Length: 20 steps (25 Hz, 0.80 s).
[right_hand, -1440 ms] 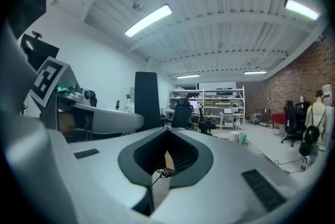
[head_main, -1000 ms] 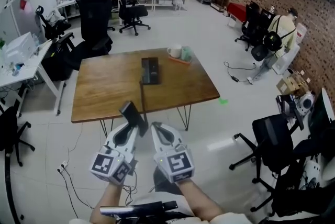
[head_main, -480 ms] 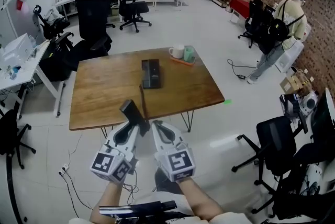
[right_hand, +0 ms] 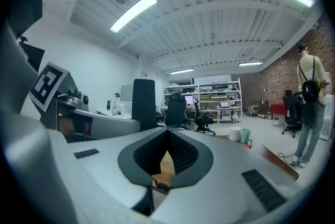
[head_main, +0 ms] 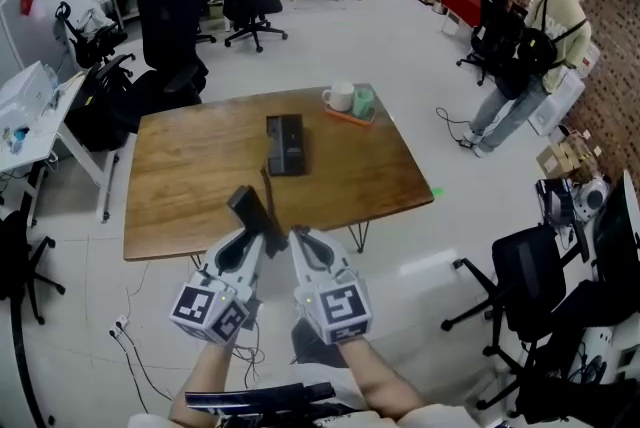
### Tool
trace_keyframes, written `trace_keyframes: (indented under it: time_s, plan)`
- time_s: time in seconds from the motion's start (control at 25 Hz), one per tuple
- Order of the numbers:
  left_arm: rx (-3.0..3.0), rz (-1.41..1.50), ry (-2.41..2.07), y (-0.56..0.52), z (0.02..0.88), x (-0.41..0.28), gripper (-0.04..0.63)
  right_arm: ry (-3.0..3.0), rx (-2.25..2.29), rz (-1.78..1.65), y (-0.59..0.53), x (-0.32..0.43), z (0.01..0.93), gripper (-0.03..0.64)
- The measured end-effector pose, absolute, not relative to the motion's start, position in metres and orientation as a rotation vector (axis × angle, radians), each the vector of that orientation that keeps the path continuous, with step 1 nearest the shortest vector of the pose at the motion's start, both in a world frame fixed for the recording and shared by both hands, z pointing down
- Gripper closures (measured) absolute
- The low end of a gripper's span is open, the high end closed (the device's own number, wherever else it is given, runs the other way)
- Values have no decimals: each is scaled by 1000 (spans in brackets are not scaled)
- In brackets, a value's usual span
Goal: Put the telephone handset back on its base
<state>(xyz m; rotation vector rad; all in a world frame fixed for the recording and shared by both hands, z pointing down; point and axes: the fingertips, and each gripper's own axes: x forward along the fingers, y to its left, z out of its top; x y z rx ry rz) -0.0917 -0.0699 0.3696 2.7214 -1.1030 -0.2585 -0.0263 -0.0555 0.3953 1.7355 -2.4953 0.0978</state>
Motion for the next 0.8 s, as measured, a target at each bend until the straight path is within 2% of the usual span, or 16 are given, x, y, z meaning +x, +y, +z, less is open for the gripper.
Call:
trace_keyframes:
  time_s: [0.8]
  plan:
    - [2658,-172,-1078,-170,396,-68,532,-2489,1737,222,-156,-5,418,613]
